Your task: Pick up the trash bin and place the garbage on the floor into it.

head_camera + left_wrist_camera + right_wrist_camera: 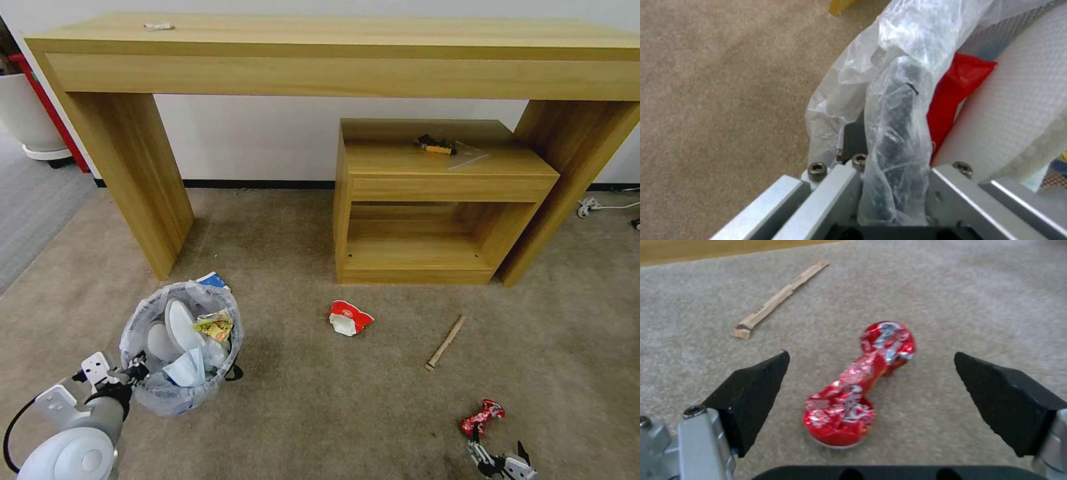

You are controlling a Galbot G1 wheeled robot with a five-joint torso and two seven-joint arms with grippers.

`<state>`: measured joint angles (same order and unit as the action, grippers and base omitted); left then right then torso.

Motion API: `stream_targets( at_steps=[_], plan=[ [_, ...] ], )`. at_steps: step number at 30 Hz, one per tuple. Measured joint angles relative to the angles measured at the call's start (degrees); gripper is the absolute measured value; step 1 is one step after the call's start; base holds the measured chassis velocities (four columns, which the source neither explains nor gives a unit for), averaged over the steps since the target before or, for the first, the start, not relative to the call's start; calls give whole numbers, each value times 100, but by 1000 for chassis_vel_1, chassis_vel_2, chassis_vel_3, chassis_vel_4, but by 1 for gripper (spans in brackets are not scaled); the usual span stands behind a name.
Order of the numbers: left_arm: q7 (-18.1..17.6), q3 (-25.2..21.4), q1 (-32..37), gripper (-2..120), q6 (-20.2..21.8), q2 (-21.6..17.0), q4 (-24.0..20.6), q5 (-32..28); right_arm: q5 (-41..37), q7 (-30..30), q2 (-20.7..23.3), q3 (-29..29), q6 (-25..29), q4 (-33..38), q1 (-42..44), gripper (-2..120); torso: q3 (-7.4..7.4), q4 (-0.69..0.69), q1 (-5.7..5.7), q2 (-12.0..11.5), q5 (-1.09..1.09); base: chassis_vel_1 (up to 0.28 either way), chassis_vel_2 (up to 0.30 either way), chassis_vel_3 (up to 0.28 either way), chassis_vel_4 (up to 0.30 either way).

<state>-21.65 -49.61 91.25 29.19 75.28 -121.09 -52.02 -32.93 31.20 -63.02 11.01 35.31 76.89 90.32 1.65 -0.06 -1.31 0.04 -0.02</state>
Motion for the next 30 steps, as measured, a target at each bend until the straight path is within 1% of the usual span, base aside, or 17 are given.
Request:
stream_targets(
  at_steps=[1, 2, 3, 5, 7, 8, 9, 10, 15, 17, 23, 30],
  plan=[
    [0, 0, 1, 0, -3, -1, 0, -1, 0, -8, -8, -14, -2, -38, -30, 94, 0, 0, 0, 0, 1, 0, 0, 0, 0],
    [-1, -1, 5, 0, -11, -2, -5, -4, -29, -6, -25, -44, -12, -86, -96, 94, 0, -3, 0, 0, 5, 0, 0, 0, 0],
    [0, -1, 14, 0, -11, -3, -9, -8, -106, 3, -6, -77, -61, -71, -131, 94, 0, -3, 0, 0, 12, 0, 0, 0, 0],
    [3, -1, 25, 0, -19, -3, -9, -8, -195, 19, 26, -102, -130, -23, -144, 93, 0, -5, 0, -1, 15, 0, 0, 0, 0],
    [10, -1, 8, 0, -37, 11, 47, 7, -423, 96, 246, -154, -307, 193, -153, 92, 1, -6, 0, -1, 19, 0, 0, 0, 0],
    [10, -1, 8, 0, -37, 11, 47, 7, -423, 96, 246, -154, -307, 193, -153, 92, 1, -6, 0, -1, 19, 0, 0, 0, 0],
    [10, 3, -16, 0, -47, 24, 72, 14, -498, 108, 356, -152, -336, 218, -166, 92, 0, -7, 0, -1, 8, 0, 0, 0, 0],
    [10, 14, -33, 0, -51, 41, 85, 16, -551, 108, 437, -154, -353, 215, -179, 92, 1, -6, 0, -1, 6, 0, 0, 0, 0],
    [11, 37, -61, 0, -65, 97, 127, 24, -672, 108, 553, -171, -364, 108, -265, 89, 1, -7, 0, -1, 10, 0, 0, 0, 0],
    [11, 68, -79, 0, -77, 135, 175, 57, -809, 102, 617, -197, -390, -10, -383, 84, 1, -5, 0, -1, 5, 0, 0, 0, 0],
    [-2, 111, -120, 0, -82, 178, 180, 63, -880, 78, 634, -262, -400, -102, -468, 83, 1, -6, 0, -1, 6, 0, 0, 0, 0],
    [-49, 182, -135, 0, -67, 240, 132, 56, -1196, 99, 533, -424, -539, -204, -767, 82, 1, -5, 0, -1, 4, 0, 0, 0, 0]
  ],
)
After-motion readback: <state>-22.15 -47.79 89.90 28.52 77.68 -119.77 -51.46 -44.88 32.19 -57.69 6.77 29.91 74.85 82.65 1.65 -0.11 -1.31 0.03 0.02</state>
